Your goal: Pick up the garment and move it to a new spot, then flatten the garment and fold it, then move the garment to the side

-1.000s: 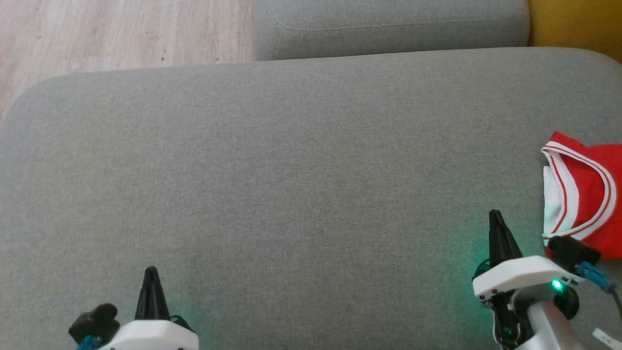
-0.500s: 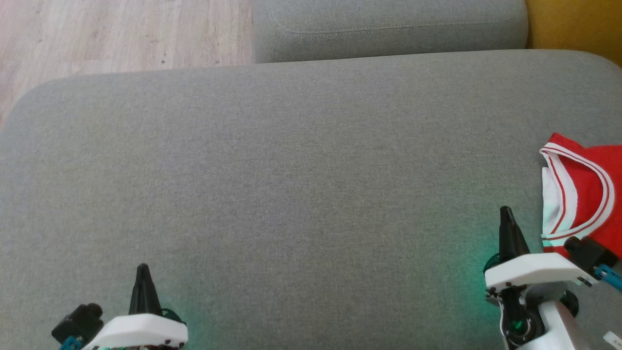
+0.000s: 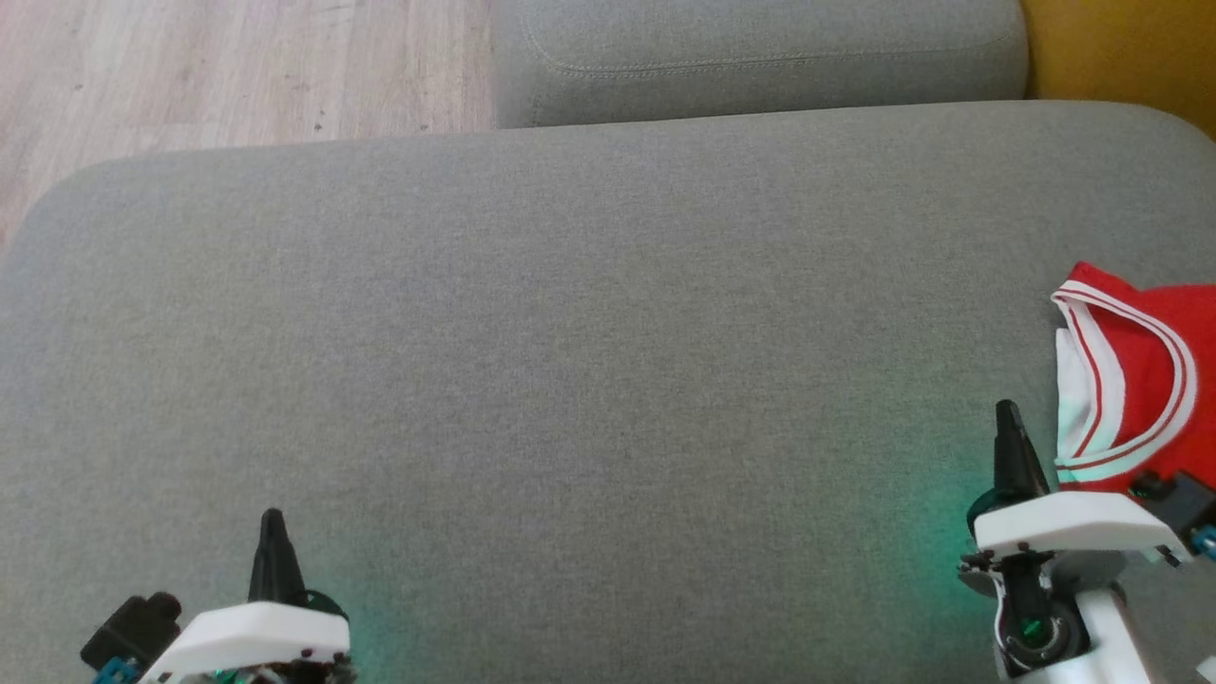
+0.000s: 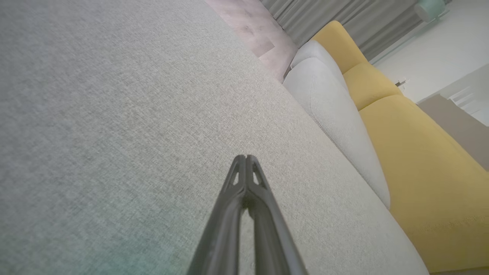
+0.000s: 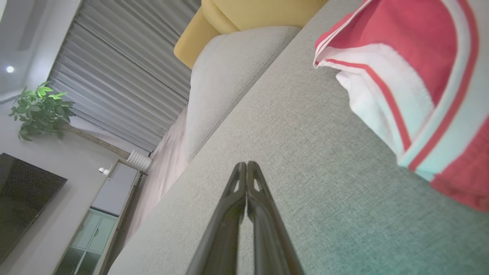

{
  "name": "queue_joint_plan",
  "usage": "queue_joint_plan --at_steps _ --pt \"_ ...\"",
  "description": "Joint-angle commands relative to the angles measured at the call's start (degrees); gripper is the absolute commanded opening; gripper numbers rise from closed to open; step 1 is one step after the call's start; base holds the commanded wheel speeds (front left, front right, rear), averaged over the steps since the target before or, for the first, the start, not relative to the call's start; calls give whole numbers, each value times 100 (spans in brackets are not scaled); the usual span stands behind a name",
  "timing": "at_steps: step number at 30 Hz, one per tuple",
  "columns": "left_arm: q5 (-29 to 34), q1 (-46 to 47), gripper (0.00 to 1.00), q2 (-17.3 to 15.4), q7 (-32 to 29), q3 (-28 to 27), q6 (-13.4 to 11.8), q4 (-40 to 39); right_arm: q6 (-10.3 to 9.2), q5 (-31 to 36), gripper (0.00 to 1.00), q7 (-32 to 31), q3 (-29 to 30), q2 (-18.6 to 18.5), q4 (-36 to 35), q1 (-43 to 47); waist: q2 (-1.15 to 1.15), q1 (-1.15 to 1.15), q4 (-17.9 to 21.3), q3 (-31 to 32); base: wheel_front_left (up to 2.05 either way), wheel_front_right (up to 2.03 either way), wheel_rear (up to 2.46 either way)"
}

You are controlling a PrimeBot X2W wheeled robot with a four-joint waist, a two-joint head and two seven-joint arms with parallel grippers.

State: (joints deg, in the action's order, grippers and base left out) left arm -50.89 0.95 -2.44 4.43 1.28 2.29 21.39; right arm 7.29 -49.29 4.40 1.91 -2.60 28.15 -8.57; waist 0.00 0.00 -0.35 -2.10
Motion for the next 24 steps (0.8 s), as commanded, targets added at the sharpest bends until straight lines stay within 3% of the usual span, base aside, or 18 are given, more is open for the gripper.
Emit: queue_joint_plan --at_steps 1,24 --pt "-174 271 0 -23 -50 -174 44 -222 10 -191 0 -52 -30 -21 -257 -84 0 0 1 5 0 0 0" --pt "-1553 359 0 -30 -413 -385 210 -400 14 -1619 0 -414 142 -23 -660 28 0 0 13 70 0 0 0"
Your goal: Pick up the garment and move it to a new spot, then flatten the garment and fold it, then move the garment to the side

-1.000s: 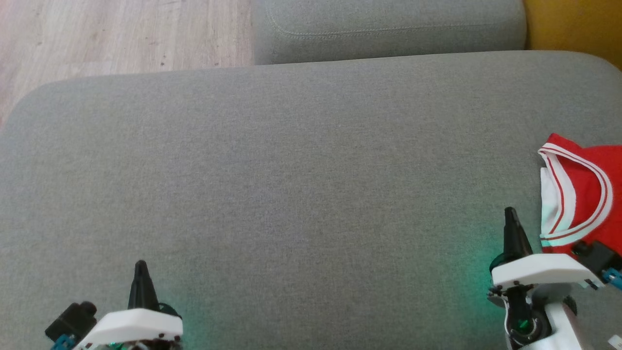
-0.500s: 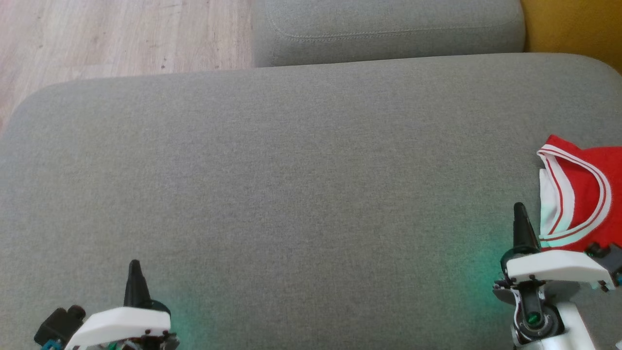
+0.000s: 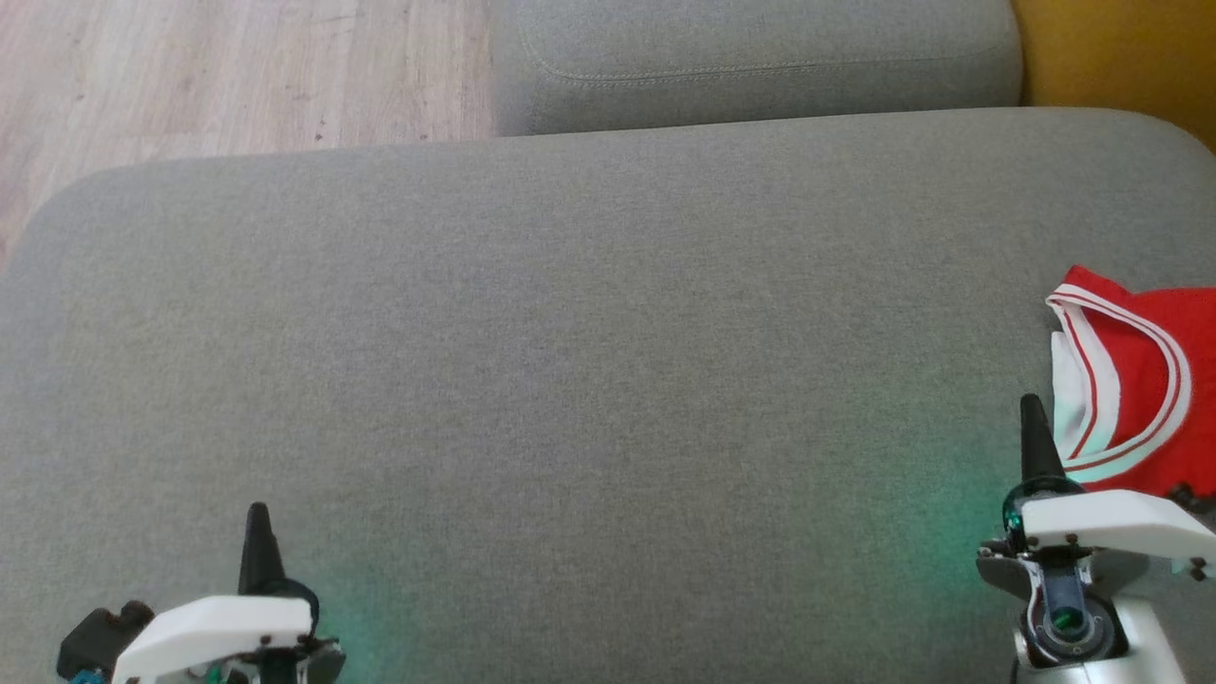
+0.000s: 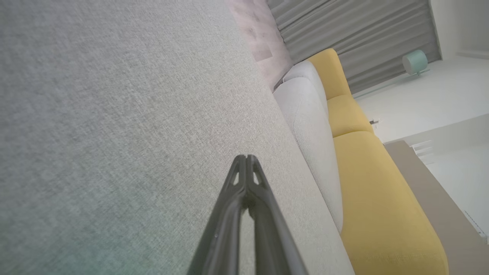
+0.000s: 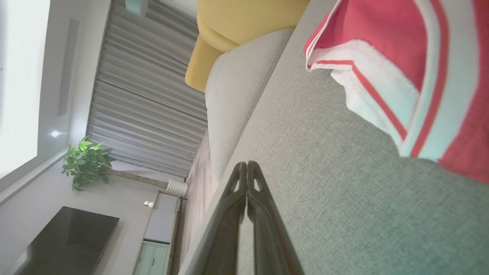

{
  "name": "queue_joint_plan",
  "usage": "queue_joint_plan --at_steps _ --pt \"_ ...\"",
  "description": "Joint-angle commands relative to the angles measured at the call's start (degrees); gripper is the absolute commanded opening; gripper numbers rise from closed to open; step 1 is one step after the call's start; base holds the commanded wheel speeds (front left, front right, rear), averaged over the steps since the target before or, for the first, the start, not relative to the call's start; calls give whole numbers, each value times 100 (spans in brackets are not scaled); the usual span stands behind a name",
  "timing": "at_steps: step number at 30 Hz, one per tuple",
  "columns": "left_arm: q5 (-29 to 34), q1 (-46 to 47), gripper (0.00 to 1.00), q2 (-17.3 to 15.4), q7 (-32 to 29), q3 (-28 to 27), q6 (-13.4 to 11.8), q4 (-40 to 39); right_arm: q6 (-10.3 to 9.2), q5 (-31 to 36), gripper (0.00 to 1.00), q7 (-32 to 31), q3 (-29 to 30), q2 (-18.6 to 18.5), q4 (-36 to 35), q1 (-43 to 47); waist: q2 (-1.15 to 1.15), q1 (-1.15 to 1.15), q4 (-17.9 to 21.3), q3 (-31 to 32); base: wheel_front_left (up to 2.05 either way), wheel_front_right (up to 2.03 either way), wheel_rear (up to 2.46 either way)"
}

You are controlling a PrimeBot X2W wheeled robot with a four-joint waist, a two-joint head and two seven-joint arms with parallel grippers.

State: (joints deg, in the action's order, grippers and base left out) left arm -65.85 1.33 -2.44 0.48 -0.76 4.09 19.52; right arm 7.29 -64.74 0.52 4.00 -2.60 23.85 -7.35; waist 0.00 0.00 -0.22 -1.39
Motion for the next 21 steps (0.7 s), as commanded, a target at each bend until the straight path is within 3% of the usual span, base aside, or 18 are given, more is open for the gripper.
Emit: queue_joint_plan --at_steps 1,21 --pt "-120 325 0 -30 -34 -190 38 -221 14 -140 0 -42 -60 -23 -248 -89 0 0 0 2 0 0 0" --pt "-1376 406 0 -37 -365 -382 188 -383 17 -1440 0 -372 96 -26 -615 14 0 0 11 62 0 0 0"
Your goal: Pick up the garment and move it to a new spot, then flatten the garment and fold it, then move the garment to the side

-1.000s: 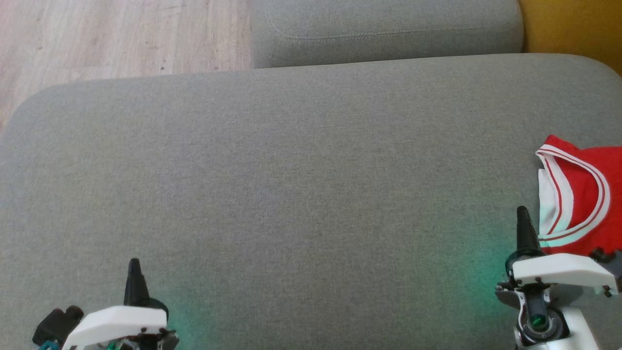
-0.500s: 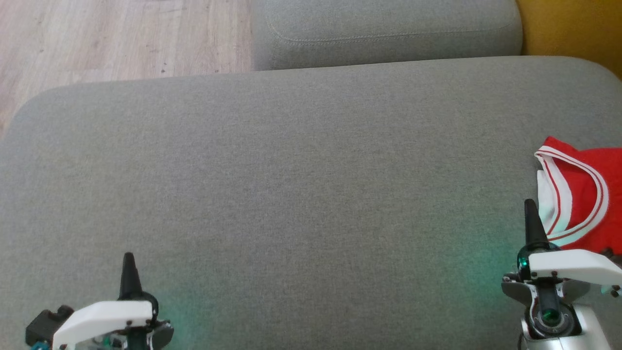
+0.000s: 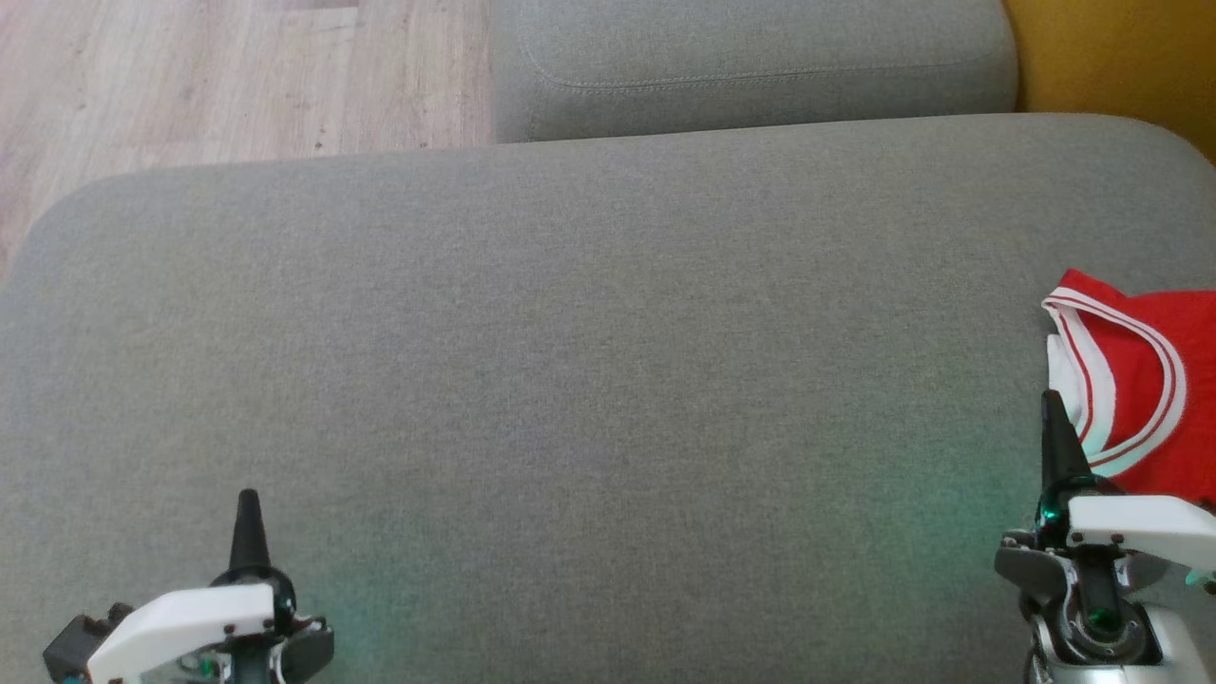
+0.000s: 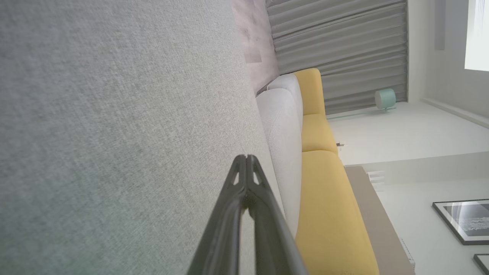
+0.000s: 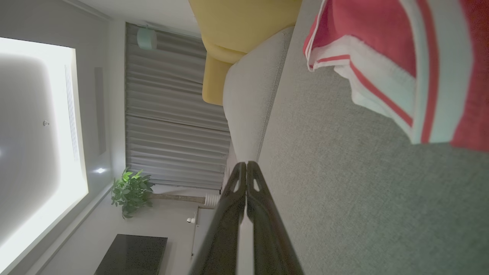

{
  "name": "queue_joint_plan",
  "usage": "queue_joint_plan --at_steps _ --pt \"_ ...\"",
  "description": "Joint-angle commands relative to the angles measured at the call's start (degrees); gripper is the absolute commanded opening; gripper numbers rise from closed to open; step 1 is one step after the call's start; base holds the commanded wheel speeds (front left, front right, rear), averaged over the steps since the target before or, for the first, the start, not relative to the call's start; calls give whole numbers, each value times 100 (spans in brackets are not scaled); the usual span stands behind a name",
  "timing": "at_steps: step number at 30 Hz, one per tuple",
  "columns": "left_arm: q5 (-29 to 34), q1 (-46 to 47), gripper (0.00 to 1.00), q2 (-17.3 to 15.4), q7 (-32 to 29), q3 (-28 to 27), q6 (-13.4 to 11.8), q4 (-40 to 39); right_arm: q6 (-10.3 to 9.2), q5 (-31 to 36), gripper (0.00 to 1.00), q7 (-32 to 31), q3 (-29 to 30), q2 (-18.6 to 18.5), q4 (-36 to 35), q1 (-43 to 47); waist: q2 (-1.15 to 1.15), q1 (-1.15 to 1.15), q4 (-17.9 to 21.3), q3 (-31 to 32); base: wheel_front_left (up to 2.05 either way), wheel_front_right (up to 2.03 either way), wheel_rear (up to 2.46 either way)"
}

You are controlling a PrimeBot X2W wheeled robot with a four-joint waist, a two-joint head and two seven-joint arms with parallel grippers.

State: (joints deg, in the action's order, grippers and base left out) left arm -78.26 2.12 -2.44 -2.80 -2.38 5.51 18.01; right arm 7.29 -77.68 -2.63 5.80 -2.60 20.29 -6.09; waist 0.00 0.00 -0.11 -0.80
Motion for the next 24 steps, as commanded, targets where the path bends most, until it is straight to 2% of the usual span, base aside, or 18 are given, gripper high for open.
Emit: queue_joint_plan --at_steps 1,20,24 --pt "-197 331 0 -37 -54 -230 54 -241 17 -211 0 -73 -75 -26 -277 -107 0 0 1 6 0 0 0" --pt "-1388 408 0 -43 -367 -412 197 -394 20 -1444 0 -385 73 -28 -625 -9 0 0 11 62 0 0 0" --pt "-1392 408 0 -43 -368 -413 198 -395 20 -1448 0 -386 73 -28 -626 -9 0 0 11 62 0 0 0"
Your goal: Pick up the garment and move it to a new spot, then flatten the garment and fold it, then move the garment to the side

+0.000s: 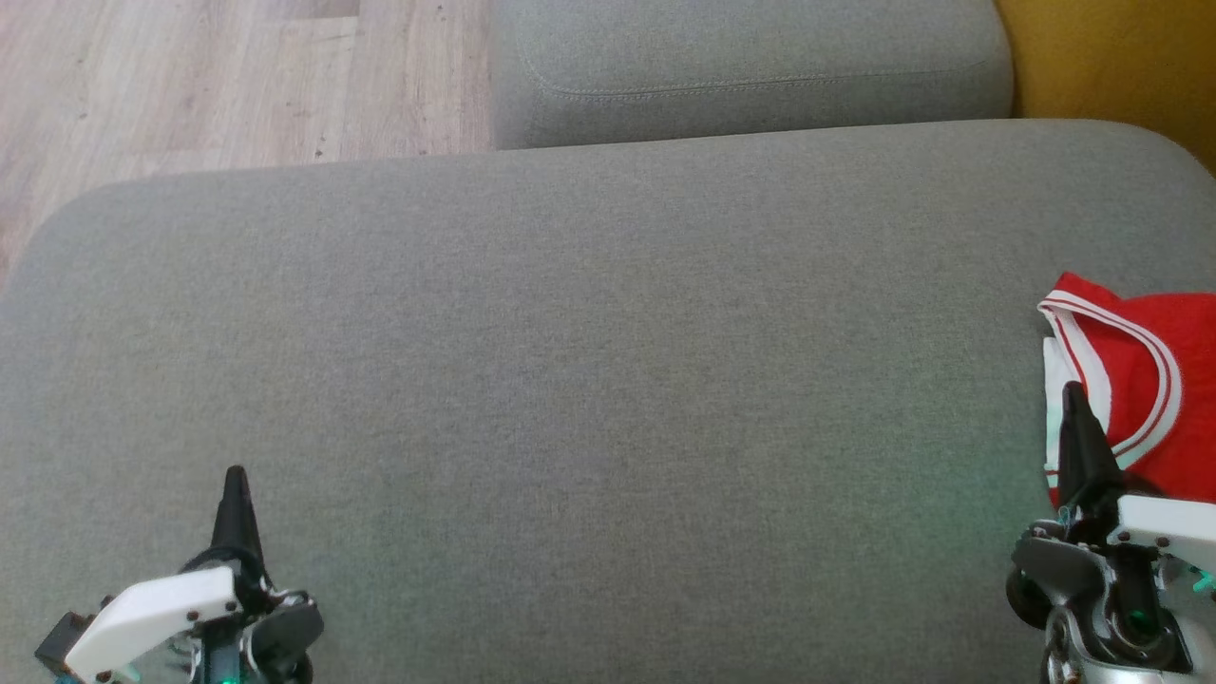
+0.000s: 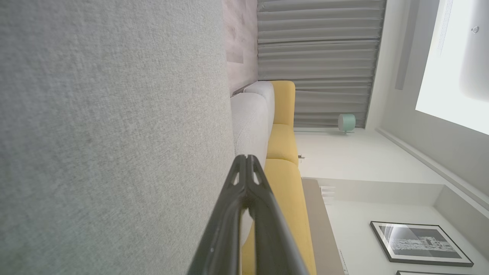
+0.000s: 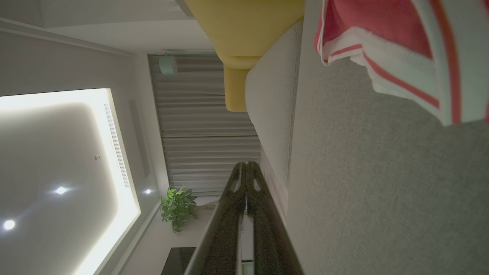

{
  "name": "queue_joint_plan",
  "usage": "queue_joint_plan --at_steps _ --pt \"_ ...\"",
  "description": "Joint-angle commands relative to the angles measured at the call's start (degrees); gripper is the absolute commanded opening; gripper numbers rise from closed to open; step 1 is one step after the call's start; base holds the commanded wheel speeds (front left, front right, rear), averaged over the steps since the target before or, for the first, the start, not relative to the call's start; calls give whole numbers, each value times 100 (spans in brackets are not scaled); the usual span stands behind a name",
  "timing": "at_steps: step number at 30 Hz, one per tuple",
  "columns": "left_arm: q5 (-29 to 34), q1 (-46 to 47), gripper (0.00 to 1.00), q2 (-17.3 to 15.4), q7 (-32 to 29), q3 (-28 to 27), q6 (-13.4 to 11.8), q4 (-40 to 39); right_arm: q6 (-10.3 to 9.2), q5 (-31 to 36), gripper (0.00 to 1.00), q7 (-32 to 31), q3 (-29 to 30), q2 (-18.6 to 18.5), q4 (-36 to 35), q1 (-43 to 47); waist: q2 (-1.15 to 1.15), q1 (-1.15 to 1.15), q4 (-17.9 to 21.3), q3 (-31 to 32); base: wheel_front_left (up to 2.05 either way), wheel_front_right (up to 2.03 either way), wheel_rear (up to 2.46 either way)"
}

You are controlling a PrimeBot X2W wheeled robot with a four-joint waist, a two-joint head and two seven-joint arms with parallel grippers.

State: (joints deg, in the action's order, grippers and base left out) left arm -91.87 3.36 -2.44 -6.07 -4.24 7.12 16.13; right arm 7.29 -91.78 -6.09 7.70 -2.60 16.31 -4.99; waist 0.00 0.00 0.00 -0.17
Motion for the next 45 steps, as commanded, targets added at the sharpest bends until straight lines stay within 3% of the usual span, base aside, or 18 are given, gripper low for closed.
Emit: queue_joint_plan --at_steps 1,45 --pt "-30 283 0 -43 -41 -227 36 -207 20 -39 0 -40 -117 -28 -228 -120 0 0 0 0 0 0 0" --pt "-31 283 0 -43 -41 -227 36 -208 20 -39 0 -39 -118 -28 -228 -120 0 0 0 0 0 0 0"
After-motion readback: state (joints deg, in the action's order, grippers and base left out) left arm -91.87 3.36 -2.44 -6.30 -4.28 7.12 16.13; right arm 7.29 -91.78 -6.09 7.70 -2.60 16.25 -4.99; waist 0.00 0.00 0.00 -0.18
